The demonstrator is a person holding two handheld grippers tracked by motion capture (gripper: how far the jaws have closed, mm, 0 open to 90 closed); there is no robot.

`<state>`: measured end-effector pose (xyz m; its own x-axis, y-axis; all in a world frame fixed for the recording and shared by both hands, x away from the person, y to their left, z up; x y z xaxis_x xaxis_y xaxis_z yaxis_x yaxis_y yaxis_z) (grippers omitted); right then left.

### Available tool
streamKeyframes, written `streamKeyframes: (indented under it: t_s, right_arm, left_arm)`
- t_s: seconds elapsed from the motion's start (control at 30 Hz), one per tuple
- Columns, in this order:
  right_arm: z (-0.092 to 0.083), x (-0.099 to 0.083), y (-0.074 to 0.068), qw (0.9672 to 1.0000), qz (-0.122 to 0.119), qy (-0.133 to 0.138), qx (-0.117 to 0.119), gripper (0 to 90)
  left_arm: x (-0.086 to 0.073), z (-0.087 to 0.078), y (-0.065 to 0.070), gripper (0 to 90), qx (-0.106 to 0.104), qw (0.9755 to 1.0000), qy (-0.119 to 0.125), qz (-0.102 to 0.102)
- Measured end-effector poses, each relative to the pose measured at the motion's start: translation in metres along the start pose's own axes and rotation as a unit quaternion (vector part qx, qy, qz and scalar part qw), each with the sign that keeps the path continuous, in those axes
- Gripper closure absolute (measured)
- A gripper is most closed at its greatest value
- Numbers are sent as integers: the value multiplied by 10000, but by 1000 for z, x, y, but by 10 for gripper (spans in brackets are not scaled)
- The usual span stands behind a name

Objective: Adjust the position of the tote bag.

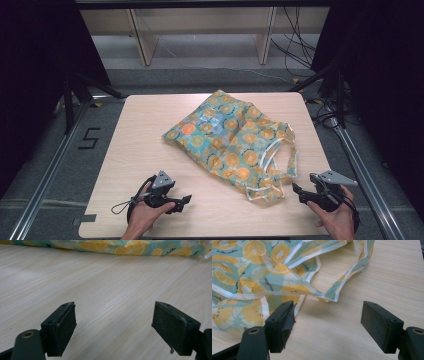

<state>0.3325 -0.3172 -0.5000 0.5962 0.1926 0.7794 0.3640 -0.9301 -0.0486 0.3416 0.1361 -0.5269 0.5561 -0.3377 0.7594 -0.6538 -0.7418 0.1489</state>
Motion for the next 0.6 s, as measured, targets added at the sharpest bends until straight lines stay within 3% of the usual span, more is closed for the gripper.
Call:
streamKeyframes:
  t_s: [0.13, 0.2, 0.3, 0.33, 0.4, 0.43, 0.47, 0.5, 0.57, 0.6]
  right_arm:
    - [0, -1, 1, 10000, 57, -42, 4, 270]
    - [1, 0, 6, 9999, -96, -32, -51, 269]
    - [1, 0, 6, 10000, -61, -23, 0, 269]
    - [0, 0, 6, 9999, 9, -41, 143, 269]
    - [2, 0, 5, 9999, 102, -58, -98, 269]
    - [2, 1, 8, 10000, -51, -47, -51, 269]
    - [2, 1, 6, 9999, 86, -16, -51, 269]
    - [4, 2, 9, 10000, -23, 64, -37, 269]
    - [5, 6, 11, 9999, -6, 109, 17, 269]
    - [7, 8, 10, 9998, 181, 30, -54, 270]
  left_arm:
    - [0, 0, 0, 181, 2, 10000, -21, 31]
    - [0, 0, -1, 180, 56, 9999, -58, 72]
    - [1, 0, -1, 180, 52, 10000, -14, 25]
    - [1, 1, -2, 180, 71, 10000, 32, 36]
    - [1, 0, -2, 180, 85, 10000, 16, 32]
    - [2, 1, -2, 180, 95, 9999, 22, 40]
    - [2, 1, -2, 180, 115, 9999, 19, 55]
    - [2, 2, -1, 180, 84, 9999, 56, 33]
    - [2, 1, -1, 178, 92, 9999, 47, 34]
    - [2, 1, -1, 178, 100, 9999, 52, 42]
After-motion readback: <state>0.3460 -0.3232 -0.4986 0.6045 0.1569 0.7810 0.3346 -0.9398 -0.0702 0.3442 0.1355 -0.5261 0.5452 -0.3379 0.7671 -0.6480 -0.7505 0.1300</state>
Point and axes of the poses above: each handheld gripper's, and its own axes: z roughly forward along the jaws, x roughly out of its top, y roughly to its right, the point moved 3 cm from there along z, roughly forward along the jaws, and after that the axes turned 1 degree about y, right-handed, at the moved point
